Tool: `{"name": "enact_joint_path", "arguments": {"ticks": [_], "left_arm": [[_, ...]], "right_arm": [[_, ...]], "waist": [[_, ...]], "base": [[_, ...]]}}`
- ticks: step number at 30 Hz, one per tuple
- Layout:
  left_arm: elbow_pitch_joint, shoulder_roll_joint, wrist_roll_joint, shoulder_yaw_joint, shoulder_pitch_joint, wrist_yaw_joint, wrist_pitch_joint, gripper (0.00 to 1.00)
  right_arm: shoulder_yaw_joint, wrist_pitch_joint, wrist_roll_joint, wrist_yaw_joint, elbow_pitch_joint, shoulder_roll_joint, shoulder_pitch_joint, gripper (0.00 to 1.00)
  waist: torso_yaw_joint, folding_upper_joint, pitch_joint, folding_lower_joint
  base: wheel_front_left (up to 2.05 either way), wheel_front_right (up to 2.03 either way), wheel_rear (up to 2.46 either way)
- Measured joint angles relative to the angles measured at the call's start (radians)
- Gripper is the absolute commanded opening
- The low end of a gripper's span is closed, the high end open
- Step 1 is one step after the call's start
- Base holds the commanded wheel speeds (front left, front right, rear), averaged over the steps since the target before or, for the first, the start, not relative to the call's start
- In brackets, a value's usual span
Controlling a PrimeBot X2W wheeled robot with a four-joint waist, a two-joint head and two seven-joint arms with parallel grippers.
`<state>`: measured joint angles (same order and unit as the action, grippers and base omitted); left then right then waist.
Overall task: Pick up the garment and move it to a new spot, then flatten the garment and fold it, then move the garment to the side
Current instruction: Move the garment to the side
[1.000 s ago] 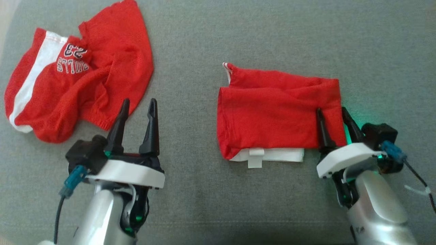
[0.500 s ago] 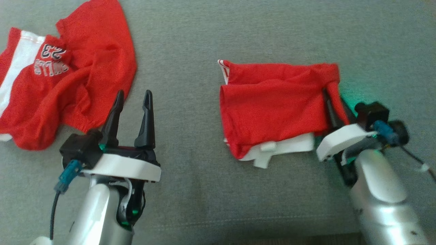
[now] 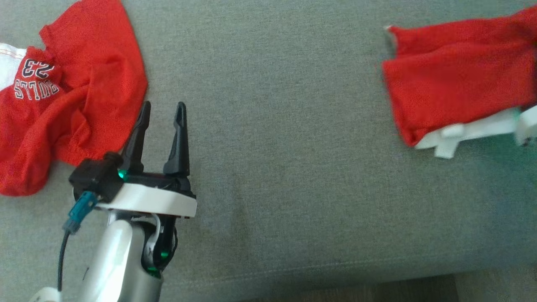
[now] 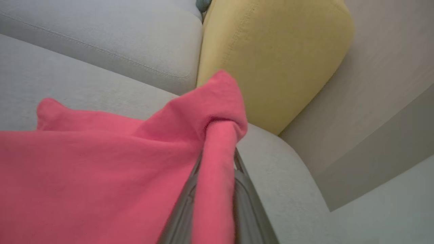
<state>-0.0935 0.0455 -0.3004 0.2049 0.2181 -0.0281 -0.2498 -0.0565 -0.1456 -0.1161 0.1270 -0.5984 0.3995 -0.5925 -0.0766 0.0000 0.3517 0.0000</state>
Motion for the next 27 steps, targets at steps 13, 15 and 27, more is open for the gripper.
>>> {"name": "enact_joint_path", "arguments": {"ticks": [13, 15, 27], "left_arm": [[0.002, 0.000, 0.017, -0.013, 0.011, 0.001, 0.000, 1.00], [0.002, 0.000, 0.017, -0.014, 0.011, 0.001, 0.000, 1.00], [0.001, 0.000, 0.017, -0.019, 0.011, -0.007, 0.000, 1.00]], "right_arm": [[-0.096, 0.042, -0.004, 0.000, 0.057, 0.032, -0.021, 0.00], [-0.101, 0.050, -0.004, 0.000, 0.071, 0.023, -0.021, 0.00], [-0.109, 0.077, 0.009, 0.000, 0.143, 0.002, -0.012, 1.00]], "waist": [[0.007, 0.0000, 0.005, 0.0000], [0.005, 0.0000, 0.004, 0.0000], [-0.003, 0.0000, 0.009, 0.0000]], "base": [[0.00, 0.00, 0.00], [0.00, 0.00, 0.00], [0.00, 0.00, 0.00]]}}
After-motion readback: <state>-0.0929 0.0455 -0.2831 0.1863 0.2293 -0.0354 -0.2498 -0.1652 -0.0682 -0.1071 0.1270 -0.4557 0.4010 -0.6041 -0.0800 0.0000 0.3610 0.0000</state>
